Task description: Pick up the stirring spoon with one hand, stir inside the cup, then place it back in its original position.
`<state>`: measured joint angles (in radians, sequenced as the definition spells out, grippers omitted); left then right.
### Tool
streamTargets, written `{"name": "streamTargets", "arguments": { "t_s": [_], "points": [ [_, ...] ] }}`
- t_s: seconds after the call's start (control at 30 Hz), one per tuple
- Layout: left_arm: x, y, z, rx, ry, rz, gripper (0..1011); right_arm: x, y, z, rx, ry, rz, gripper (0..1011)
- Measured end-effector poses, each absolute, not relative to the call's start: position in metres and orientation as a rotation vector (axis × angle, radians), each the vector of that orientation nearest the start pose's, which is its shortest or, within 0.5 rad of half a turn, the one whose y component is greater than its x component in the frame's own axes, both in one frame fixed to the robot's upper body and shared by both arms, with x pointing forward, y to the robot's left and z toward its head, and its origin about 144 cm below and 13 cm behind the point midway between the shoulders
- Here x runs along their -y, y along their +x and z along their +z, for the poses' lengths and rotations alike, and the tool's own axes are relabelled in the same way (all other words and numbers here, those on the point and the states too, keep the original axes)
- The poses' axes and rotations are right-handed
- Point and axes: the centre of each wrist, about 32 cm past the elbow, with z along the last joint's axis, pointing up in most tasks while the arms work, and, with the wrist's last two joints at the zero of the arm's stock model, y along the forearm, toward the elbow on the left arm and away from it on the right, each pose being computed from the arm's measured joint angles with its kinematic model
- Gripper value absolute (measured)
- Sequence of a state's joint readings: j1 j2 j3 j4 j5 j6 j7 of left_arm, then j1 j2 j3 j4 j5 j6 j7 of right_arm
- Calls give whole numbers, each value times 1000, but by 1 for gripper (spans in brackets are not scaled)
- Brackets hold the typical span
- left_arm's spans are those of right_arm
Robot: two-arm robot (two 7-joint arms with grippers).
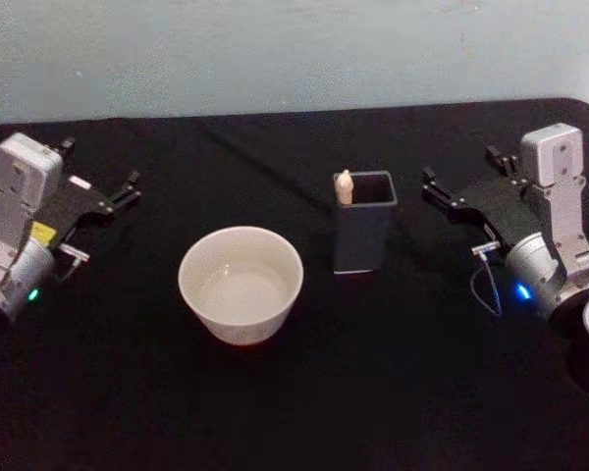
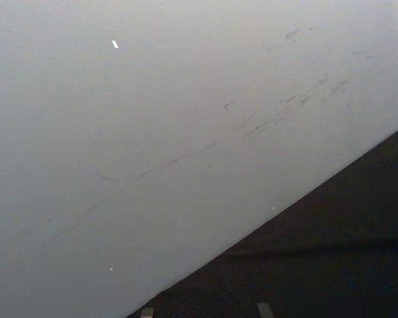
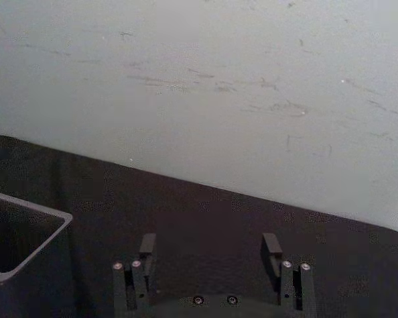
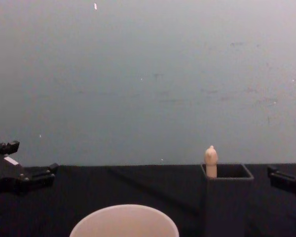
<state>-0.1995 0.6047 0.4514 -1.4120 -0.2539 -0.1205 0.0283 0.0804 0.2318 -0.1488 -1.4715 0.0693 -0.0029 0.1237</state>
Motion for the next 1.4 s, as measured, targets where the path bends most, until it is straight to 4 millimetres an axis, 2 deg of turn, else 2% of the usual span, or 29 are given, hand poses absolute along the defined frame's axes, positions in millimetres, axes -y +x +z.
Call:
{"name": "streamTargets", "arguments": {
  "t_s": [1.4],
  "points": [
    [-310, 489, 1140, 285, 304, 1248, 1001, 256, 479, 1136, 102, -163, -1319, 1002]
  ]
}}
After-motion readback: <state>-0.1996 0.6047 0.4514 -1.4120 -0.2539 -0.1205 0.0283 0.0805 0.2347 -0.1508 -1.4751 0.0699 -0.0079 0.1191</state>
